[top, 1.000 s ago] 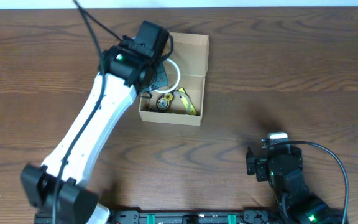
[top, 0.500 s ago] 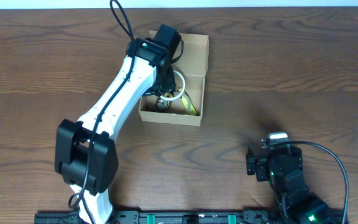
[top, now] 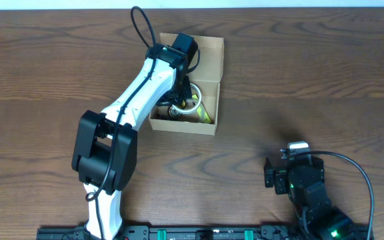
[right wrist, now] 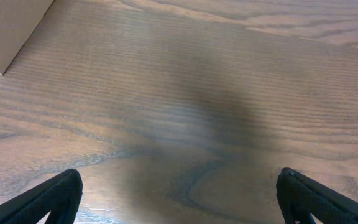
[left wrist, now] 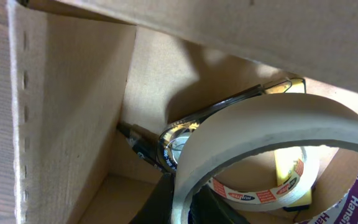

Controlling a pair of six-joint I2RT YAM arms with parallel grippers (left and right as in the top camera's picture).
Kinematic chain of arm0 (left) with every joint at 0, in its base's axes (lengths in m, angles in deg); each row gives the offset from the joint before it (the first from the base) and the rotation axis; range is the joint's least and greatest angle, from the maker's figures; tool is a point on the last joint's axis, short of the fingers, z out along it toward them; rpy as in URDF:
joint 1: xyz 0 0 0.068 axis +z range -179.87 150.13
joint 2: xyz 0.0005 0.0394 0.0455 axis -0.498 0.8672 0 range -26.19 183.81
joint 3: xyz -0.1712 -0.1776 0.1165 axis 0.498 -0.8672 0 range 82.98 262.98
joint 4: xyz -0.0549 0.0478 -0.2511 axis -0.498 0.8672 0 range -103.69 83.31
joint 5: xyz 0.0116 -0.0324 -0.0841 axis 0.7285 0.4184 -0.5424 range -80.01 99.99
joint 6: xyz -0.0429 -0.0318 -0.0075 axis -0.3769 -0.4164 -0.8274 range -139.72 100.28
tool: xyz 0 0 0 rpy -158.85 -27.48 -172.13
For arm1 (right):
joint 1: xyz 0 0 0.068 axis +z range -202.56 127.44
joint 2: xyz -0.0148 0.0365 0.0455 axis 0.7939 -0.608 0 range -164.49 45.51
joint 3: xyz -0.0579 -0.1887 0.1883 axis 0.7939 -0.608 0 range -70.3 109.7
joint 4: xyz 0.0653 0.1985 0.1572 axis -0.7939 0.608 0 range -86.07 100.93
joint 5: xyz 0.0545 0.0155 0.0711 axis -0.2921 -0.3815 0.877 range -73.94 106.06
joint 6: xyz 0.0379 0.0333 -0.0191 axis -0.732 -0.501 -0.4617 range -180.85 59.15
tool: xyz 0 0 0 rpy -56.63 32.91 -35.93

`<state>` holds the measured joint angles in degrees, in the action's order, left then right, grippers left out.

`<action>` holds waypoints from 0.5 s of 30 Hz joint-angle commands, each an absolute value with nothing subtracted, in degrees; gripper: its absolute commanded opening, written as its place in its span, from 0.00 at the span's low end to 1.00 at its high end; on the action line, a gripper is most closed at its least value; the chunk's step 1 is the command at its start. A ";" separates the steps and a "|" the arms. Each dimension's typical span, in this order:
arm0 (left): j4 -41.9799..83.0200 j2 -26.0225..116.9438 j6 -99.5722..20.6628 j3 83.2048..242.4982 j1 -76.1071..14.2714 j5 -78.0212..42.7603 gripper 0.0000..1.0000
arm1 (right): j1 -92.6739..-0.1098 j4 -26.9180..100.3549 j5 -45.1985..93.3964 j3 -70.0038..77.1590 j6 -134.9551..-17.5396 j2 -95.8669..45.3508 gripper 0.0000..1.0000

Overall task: Pack container
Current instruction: 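Lift the tape roll into the box with the left gripper and release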

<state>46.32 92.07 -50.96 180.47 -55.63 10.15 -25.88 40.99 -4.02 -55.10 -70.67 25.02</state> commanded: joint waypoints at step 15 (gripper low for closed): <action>45.99 89.80 -50.50 181.74 -55.41 10.59 0.95 | -26.67 40.97 -4.70 -55.38 -70.02 25.26 0.99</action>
